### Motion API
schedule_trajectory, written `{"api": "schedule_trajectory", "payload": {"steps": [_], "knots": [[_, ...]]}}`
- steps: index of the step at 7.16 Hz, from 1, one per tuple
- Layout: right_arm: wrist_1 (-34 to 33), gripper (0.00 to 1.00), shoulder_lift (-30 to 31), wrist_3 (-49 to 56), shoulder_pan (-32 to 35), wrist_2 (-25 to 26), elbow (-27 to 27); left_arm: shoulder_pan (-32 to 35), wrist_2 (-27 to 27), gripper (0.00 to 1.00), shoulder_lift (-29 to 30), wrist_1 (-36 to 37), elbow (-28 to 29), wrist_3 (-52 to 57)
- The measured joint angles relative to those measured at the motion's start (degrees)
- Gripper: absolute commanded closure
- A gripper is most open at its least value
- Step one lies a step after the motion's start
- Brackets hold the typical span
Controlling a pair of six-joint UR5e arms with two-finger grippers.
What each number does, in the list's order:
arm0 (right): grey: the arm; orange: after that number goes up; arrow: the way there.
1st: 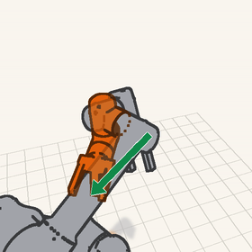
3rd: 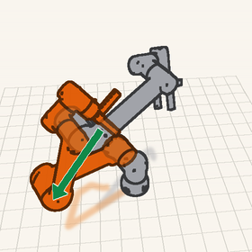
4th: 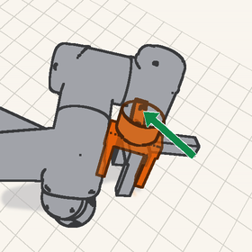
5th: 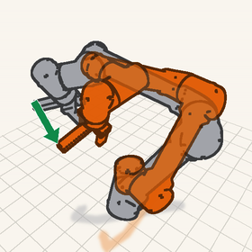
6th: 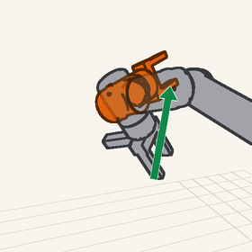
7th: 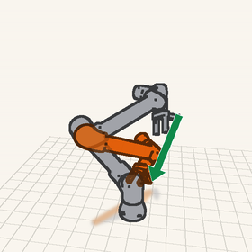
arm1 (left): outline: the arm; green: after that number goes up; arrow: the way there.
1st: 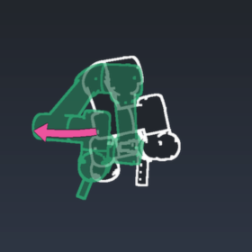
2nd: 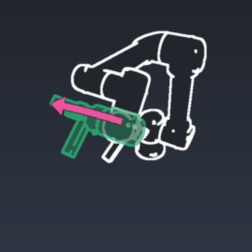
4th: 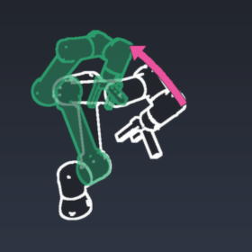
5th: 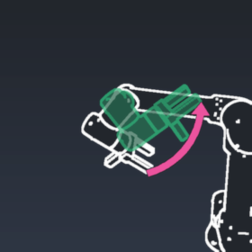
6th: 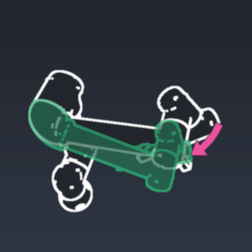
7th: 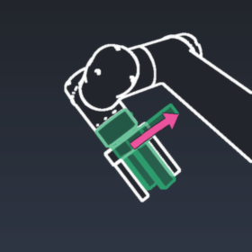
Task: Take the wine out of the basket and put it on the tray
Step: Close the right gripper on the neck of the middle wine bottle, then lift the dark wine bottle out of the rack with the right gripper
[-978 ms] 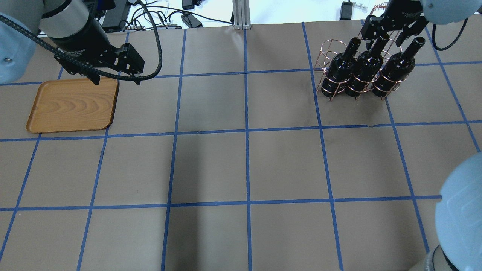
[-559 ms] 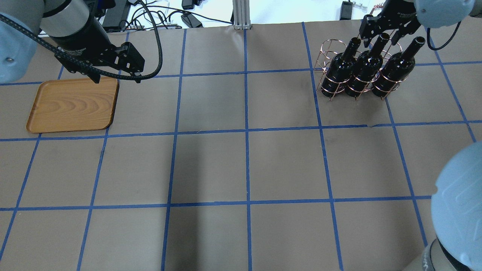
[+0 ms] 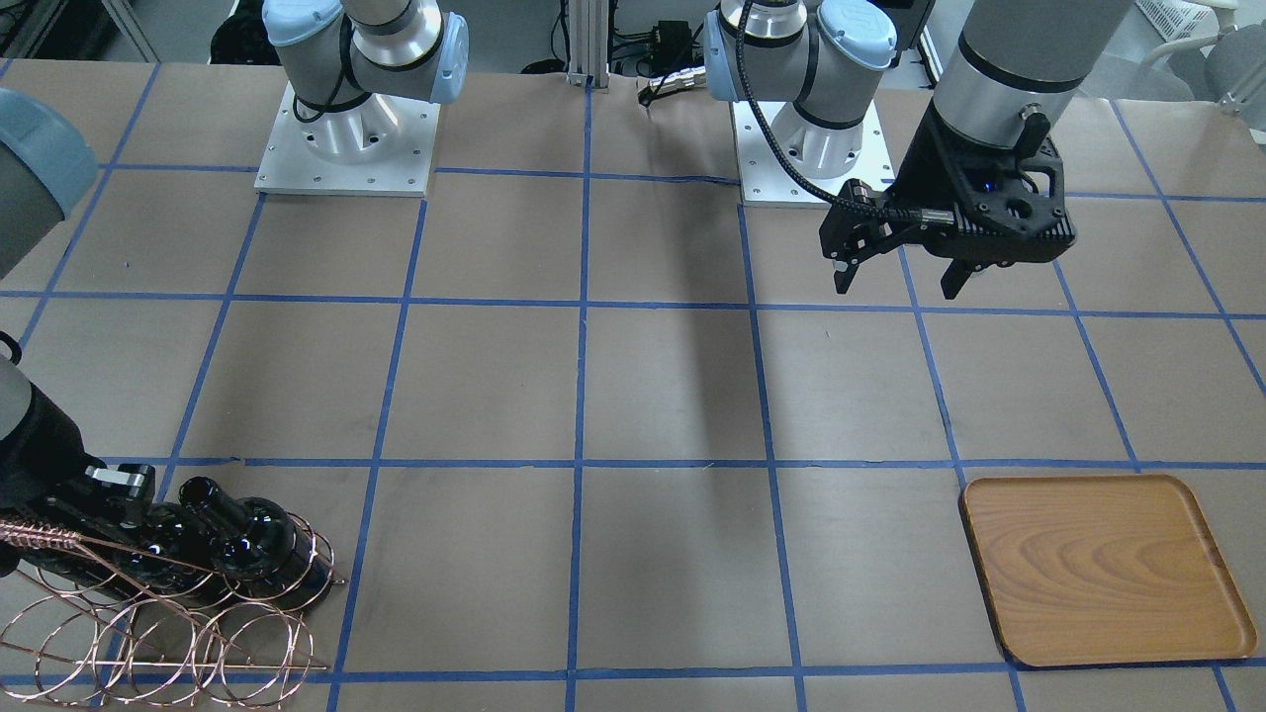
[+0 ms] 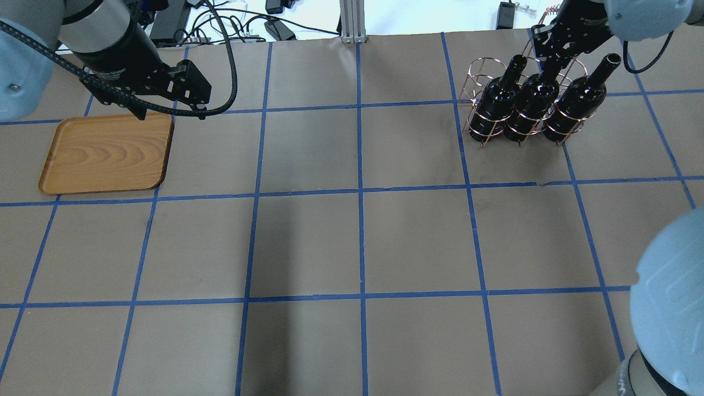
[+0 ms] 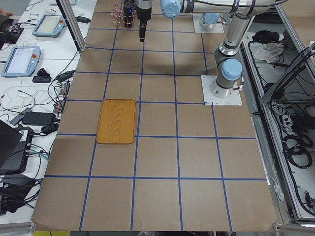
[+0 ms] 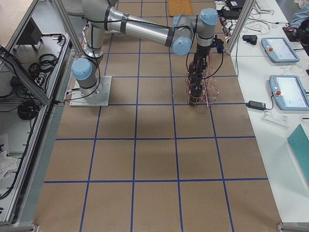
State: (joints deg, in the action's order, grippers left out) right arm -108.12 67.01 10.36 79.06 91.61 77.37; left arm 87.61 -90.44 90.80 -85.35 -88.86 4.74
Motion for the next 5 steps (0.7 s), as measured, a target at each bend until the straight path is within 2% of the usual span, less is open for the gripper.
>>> {"api": "schedule_trajectory", "payload": {"steps": [3,5], "knots": [[0.8,0.77,1.7,-0.2,0.1,0.0,-0.5,-0.1,0.0,0.00,0.0,0.0,0.1,0.0],[3.8,0.76,5.1,-0.2,0.1,0.0,-1.4,-0.2,0.0,0.00,0.0,0.3,0.3,0.0]]}}
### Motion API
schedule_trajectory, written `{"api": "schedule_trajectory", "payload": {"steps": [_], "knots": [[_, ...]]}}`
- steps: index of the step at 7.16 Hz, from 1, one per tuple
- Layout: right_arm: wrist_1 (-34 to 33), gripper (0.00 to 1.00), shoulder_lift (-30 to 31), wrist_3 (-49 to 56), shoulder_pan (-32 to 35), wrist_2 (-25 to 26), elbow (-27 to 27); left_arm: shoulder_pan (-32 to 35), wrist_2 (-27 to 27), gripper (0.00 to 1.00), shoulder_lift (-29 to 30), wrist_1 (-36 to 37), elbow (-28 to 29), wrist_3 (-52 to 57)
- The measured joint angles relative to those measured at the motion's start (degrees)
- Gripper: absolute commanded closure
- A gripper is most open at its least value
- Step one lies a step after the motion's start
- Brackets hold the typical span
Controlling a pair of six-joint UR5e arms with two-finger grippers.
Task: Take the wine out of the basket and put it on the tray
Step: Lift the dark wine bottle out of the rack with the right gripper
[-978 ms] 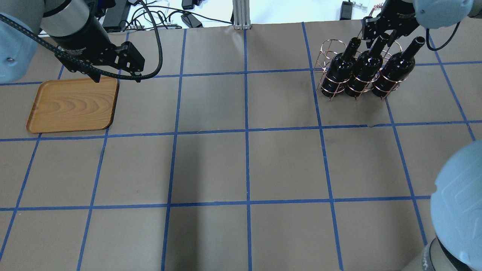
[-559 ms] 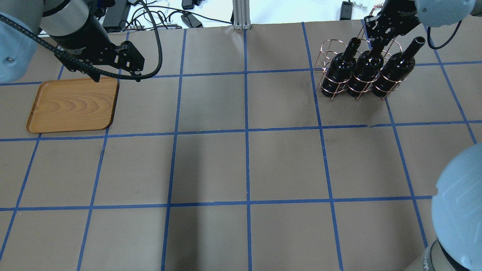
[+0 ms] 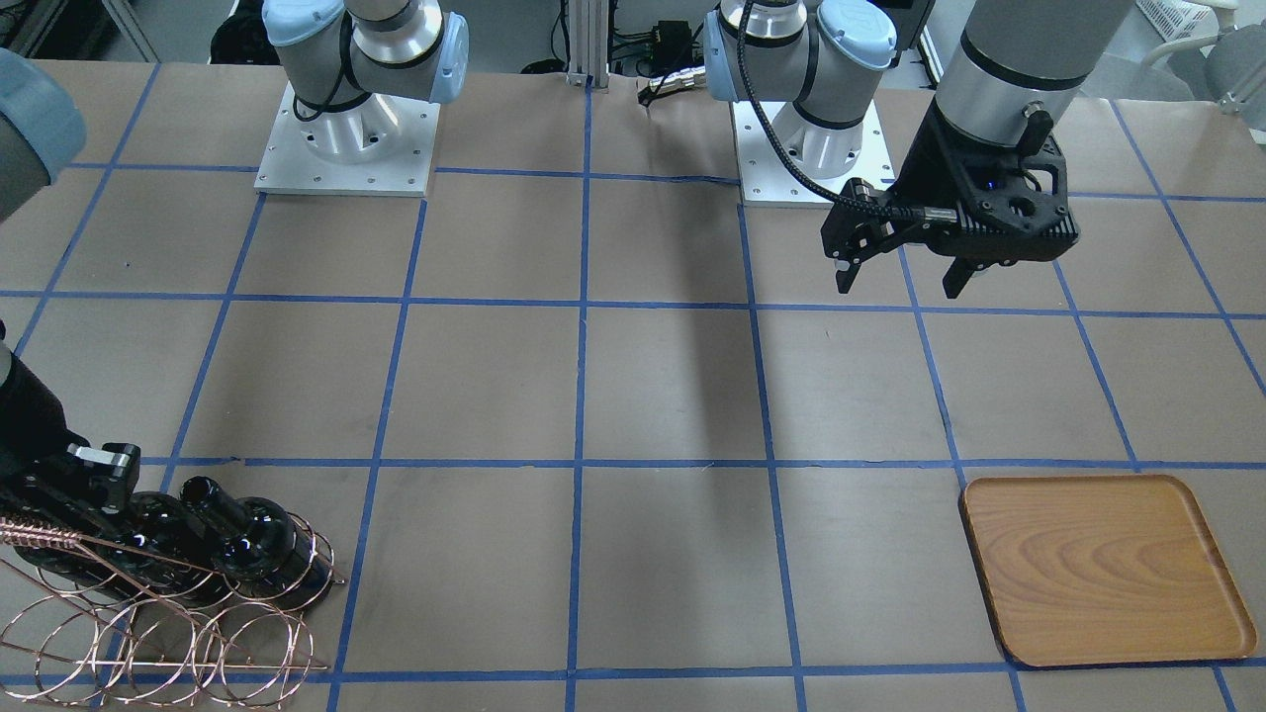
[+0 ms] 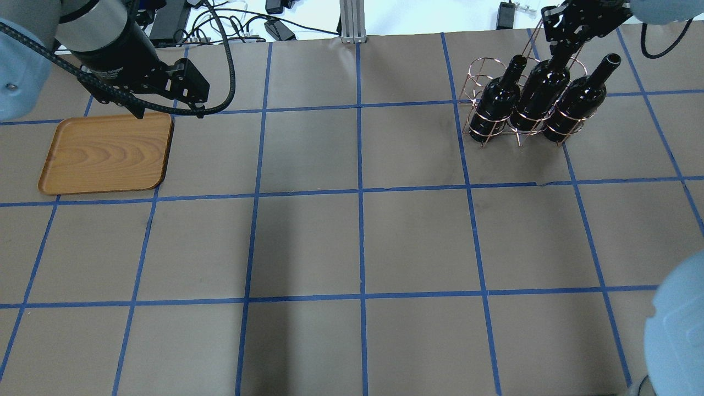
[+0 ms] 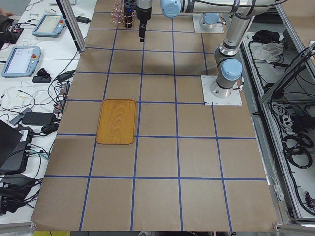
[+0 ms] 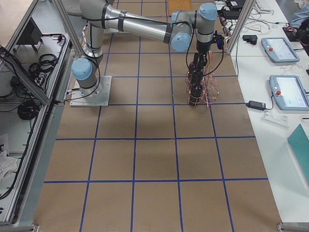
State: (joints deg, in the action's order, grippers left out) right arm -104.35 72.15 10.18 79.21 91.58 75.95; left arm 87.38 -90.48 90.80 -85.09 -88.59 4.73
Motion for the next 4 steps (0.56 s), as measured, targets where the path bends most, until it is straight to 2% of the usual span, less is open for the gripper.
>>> {"api": "schedule_trajectory", "payload": {"steps": [4], "knots": [[8.9,0.78,7.7,-0.6,1.1,0.5,-0.8,-0.3,-0.3,0.00,0.3,0.5,0.4,0.0]]}}
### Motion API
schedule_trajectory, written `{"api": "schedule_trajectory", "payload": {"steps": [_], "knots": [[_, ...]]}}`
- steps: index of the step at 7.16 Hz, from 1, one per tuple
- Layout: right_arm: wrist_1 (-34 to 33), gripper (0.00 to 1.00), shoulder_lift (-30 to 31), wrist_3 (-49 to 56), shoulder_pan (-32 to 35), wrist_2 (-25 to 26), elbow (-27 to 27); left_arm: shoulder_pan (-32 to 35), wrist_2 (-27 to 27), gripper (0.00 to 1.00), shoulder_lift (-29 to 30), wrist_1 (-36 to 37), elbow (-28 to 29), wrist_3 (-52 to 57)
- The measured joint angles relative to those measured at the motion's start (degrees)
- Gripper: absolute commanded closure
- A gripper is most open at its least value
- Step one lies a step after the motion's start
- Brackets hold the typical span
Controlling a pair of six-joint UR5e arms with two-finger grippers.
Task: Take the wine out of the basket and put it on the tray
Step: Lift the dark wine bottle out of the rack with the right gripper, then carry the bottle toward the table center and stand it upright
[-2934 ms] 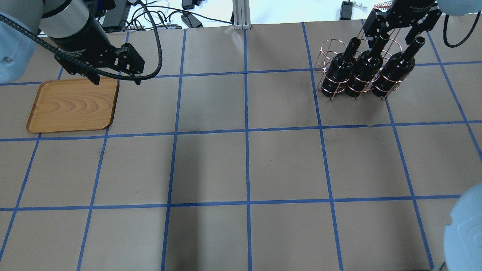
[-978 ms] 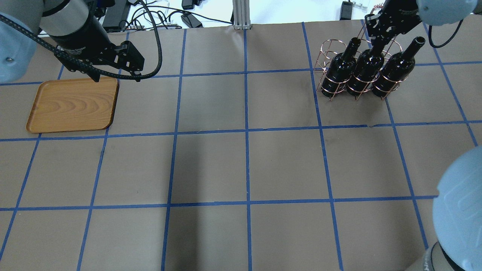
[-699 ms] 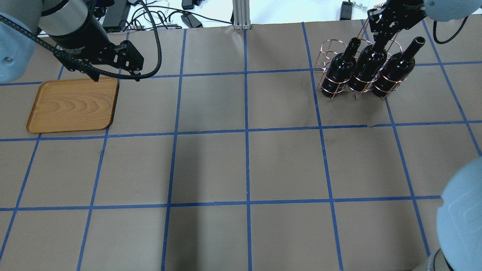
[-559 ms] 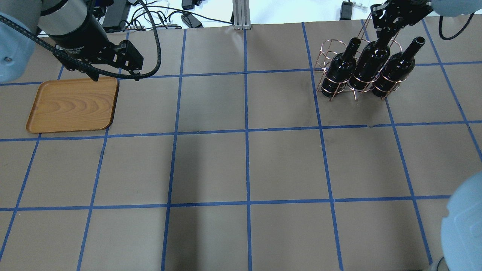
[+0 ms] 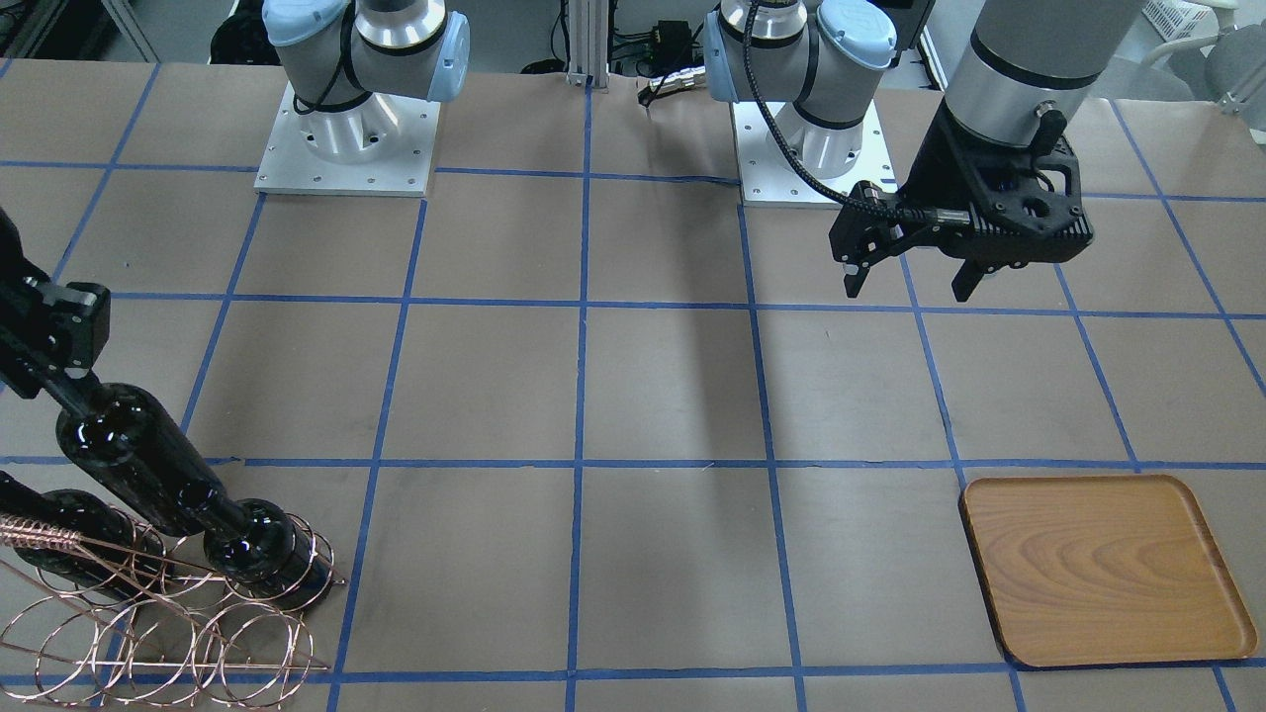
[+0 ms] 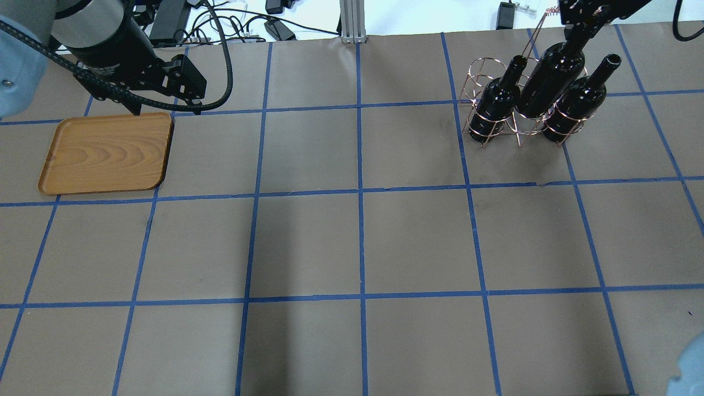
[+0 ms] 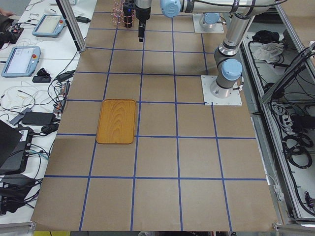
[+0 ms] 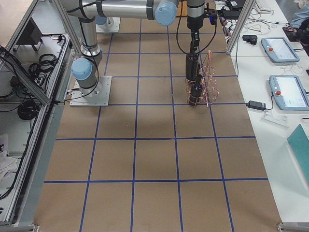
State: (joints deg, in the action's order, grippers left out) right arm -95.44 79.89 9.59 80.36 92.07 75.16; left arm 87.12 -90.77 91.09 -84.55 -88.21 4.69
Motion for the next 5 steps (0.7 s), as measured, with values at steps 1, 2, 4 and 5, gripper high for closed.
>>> {"api": "schedule_trajectory", "payload": {"steps": [1,2,4,5], "knots": [[2.1,0.80,1.3,-1.1,1.0,0.4,0.8,0.0,-0.1,0.00,0.1,0.6,-0.1,0.0],[3.1,0.82,2.3,-2.8,2.5,0.6,2.4,-0.1,-0.2,0.00,0.1,1.0,-0.1,0.1],[3.6,0.84,4.9,-7.1,6.7,0.8,8.4,-2.7,0.0,0.00,0.2,1.1,0.0,0.1],[3.5,0.85,6.7,-10.4,8.4,0.7,12.2,-5.3,0.8,0.00,0.1,1.1,0.1,0.2]]}}
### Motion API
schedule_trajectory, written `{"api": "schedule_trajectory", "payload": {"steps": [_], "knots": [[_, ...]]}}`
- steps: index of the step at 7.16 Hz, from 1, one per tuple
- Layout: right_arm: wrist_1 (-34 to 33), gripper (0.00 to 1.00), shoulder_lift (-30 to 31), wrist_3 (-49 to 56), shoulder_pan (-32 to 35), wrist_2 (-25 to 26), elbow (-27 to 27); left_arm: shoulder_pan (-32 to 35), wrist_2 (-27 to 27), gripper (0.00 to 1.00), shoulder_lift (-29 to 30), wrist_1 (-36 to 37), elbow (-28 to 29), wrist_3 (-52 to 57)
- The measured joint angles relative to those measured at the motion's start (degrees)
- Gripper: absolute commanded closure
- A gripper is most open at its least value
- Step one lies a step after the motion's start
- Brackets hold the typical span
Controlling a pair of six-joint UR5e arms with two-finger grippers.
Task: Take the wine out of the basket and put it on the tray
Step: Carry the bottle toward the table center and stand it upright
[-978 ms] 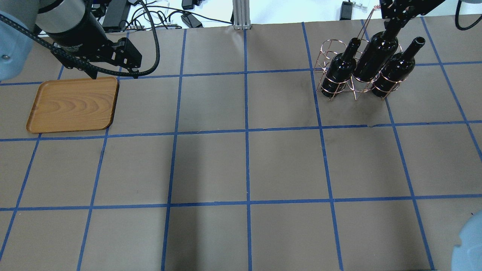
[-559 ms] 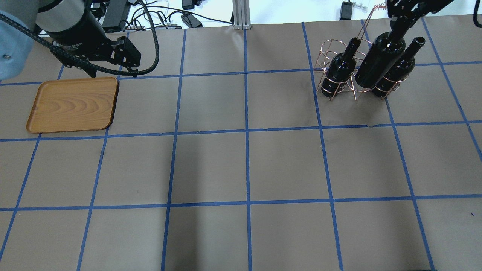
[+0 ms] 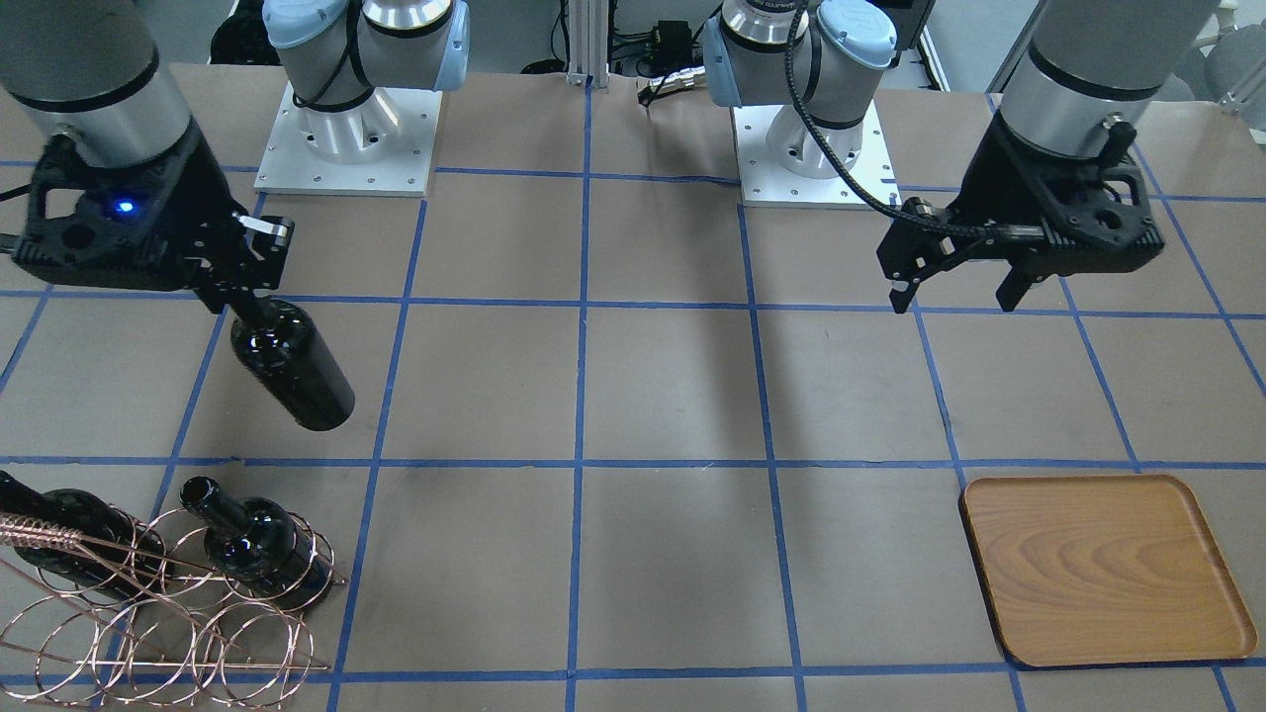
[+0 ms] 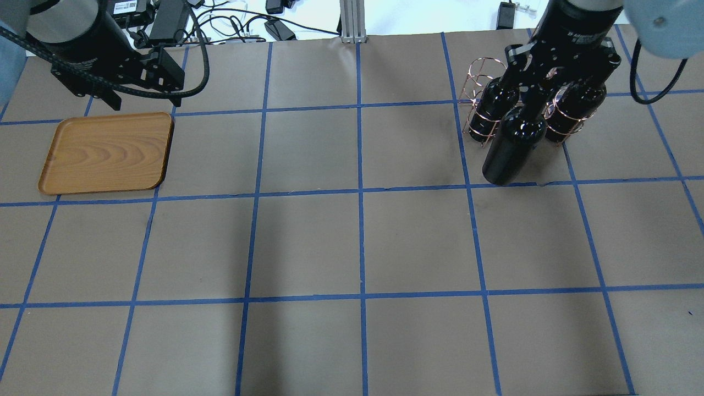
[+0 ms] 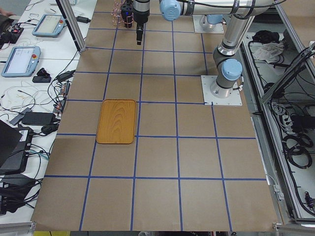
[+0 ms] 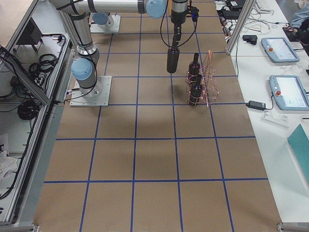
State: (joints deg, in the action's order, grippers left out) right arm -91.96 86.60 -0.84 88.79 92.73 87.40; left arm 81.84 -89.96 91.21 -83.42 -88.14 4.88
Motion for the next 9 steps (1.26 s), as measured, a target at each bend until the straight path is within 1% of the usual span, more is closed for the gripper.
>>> {"api": "schedule_trajectory", "payload": {"steps": [1,3,4,5,7,9], "knots": [[-0.2,0.86,1.6,-4.8,2.5,-0.1,3.1,-2.2,1.1,0.00,-0.1,0.0,0.2,0.7],[-0.7,0.86,2.3,-17.8,11.2,0.0,5.4,-5.5,2.0,0.00,-0.2,0.1,0.4,4.2],[-1.9,0.86,1.9,-24.2,15.9,0.0,5.7,-6.7,2.1,0.00,-0.2,0.1,0.5,6.2],[-4.0,0.86,0.7,-29.4,19.2,0.0,5.5,-7.7,2.1,0.00,-0.2,0.1,0.6,7.8],[-8.4,0.86,-2.7,-36.8,23.8,-0.1,4.8,-9.4,2.2,0.00,-0.2,0.1,0.6,9.6],[-10.5,0.86,-5.8,-41.0,26.7,-0.1,3.0,-11.1,2.2,0.00,-0.2,0.2,0.6,11.7]]}}
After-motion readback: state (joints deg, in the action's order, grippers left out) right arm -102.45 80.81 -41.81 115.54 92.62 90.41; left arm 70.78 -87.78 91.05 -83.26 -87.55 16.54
